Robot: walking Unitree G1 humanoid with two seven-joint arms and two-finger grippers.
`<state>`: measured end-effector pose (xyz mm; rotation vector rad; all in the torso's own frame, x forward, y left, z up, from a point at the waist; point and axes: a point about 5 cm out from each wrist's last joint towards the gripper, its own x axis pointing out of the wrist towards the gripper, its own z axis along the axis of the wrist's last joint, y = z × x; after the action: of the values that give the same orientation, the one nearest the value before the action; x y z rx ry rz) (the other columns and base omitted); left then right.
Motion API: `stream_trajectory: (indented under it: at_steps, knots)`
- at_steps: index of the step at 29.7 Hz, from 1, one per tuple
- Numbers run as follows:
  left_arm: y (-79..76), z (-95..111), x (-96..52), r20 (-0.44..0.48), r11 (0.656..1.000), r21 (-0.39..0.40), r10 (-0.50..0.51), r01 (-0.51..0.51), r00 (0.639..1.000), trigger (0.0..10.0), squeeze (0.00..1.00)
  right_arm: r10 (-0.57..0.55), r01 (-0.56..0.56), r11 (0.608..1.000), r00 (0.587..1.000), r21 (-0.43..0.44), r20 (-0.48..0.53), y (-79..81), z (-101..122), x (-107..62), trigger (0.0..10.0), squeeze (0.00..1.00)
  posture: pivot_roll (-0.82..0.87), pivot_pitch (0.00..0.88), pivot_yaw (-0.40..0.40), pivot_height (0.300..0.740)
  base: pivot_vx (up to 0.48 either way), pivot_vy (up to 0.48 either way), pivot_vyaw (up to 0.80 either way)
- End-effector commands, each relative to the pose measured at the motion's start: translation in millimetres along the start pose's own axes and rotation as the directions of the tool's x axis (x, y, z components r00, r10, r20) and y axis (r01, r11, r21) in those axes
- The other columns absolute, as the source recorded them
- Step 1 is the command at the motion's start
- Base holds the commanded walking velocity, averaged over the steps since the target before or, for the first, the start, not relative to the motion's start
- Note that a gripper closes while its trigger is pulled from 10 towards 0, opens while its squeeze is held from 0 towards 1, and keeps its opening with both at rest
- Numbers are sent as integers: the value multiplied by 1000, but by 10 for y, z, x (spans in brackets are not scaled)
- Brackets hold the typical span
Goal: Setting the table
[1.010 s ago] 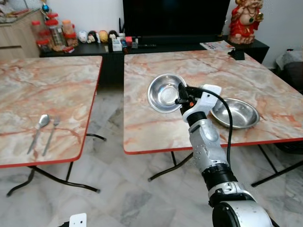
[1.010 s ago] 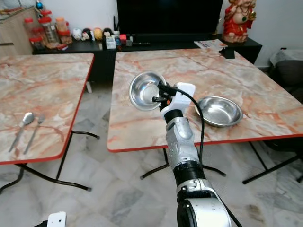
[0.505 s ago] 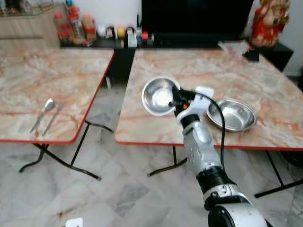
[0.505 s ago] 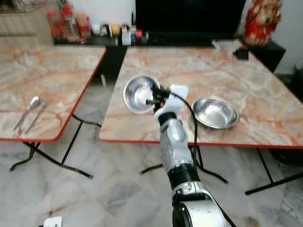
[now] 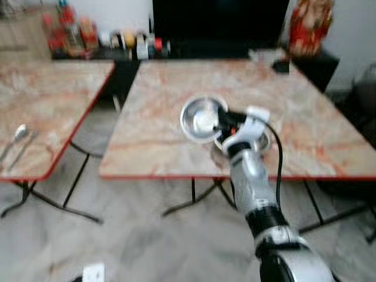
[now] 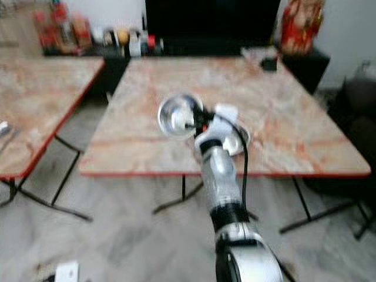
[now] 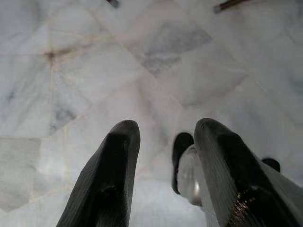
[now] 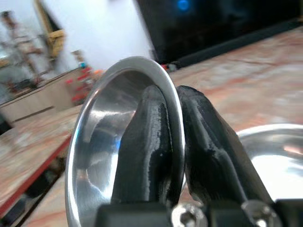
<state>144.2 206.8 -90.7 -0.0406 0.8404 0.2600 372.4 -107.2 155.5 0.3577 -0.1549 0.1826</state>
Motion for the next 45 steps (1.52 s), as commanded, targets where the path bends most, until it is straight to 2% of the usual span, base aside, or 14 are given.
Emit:
stream_trajectory:
  at_steps: [1, 29, 36, 45]
  knots:
    - [56, 4, 2, -2, 1000, -3, 13, -13, 1000, 10000, 0, 10, -10, 1000, 1000, 5, 20, 53, 36, 25, 10000, 0, 3, 0, 11, 732, 0, 0, 0]
    - [74, 41, 16, 6, 999, -7, 31, -31, 999, 10000, 0, 28, -28, 1000, 1000, 3, 9, 101, 0, 28, 10000, 0, 14, 0, 6, 732, 365, 0, 0]
    - [82, 58, 18, 19, 999, -25, 30, -29, 999, 10000, 0, 30, -30, 1000, 1000, 7, 7, 117, -15, 24, 10000, 0, 17, 0, 9, 732, 0, 0, 0]
    - [103, 47, 10, 22, 1000, 5, 31, -31, 999, 10000, 0, 24, -24, 1000, 1000, 12, 5, 105, -31, 7, 10000, 0, 14, 0, 17, 732, 0, -62, 0]
